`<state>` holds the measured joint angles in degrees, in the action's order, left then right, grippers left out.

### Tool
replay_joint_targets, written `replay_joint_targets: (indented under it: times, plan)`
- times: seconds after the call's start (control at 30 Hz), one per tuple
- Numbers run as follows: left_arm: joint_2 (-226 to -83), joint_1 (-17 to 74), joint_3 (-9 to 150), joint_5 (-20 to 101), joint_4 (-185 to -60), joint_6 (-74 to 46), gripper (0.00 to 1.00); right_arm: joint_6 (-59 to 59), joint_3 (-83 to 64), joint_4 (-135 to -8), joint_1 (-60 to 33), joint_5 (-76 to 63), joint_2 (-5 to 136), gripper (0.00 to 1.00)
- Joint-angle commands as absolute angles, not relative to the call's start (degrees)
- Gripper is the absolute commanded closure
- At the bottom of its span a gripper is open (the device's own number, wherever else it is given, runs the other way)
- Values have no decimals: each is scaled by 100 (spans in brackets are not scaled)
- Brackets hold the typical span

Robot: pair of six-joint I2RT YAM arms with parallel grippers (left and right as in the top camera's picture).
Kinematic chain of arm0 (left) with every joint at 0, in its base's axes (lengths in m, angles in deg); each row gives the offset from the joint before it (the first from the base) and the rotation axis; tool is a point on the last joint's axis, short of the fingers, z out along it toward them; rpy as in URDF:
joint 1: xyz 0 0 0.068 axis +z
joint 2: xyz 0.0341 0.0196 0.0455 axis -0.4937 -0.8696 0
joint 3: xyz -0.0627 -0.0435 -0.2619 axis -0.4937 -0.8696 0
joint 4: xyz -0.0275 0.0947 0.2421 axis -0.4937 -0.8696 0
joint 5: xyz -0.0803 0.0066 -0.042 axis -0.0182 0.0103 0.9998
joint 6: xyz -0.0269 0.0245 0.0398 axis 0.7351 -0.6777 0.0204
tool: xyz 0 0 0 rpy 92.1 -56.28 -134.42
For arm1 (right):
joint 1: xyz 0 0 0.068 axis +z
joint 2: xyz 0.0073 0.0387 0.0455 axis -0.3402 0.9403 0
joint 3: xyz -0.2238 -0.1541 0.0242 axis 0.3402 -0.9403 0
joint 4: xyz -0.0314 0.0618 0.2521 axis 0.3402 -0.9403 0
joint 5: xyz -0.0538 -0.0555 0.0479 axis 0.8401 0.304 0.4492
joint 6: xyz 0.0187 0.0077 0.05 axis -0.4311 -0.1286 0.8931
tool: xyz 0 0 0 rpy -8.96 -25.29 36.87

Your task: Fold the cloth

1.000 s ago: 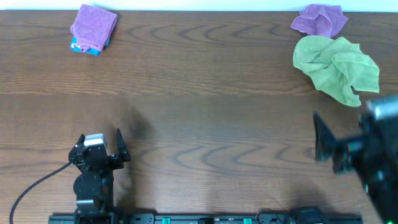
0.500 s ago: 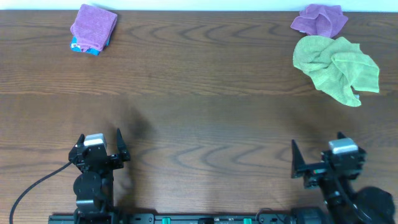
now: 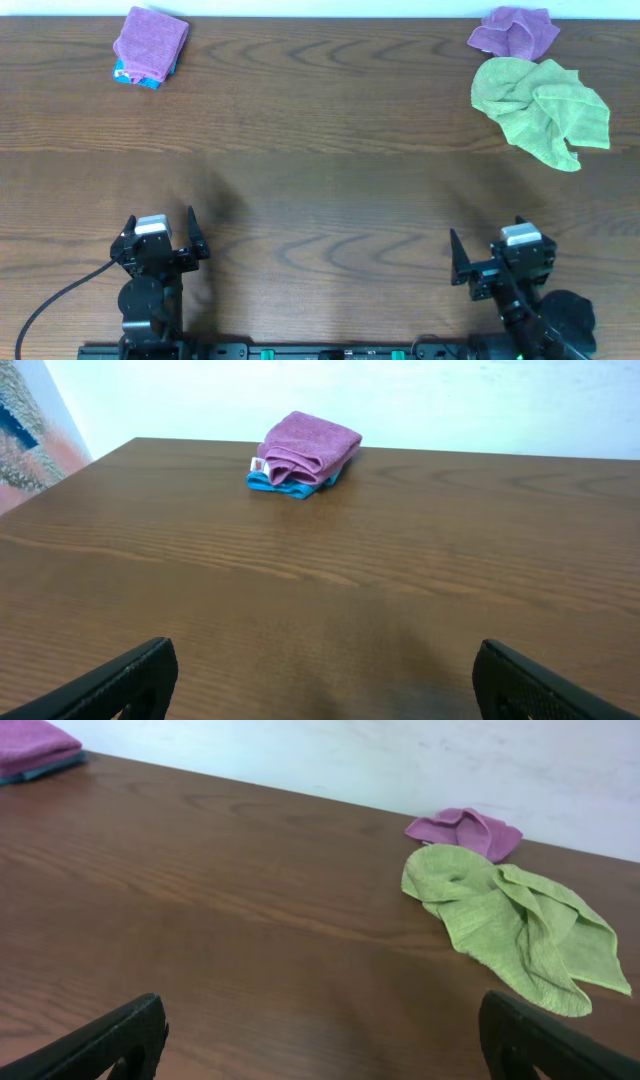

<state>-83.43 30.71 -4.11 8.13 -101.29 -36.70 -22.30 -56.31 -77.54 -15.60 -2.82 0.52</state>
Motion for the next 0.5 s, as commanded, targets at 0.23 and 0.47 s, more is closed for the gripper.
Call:
replay_joint_targets:
  times: [0.23, 0.47]
  plan:
    - [-8306, 3106, -571, 713, -10173, -3753, 5, -2310, -6521, -7273, -1616, -284, -497, 1]
    - [-8306, 3106, -571, 713, -10173, -3753, 5, -2310, -6999, -6914, -1610, -234, -497, 1]
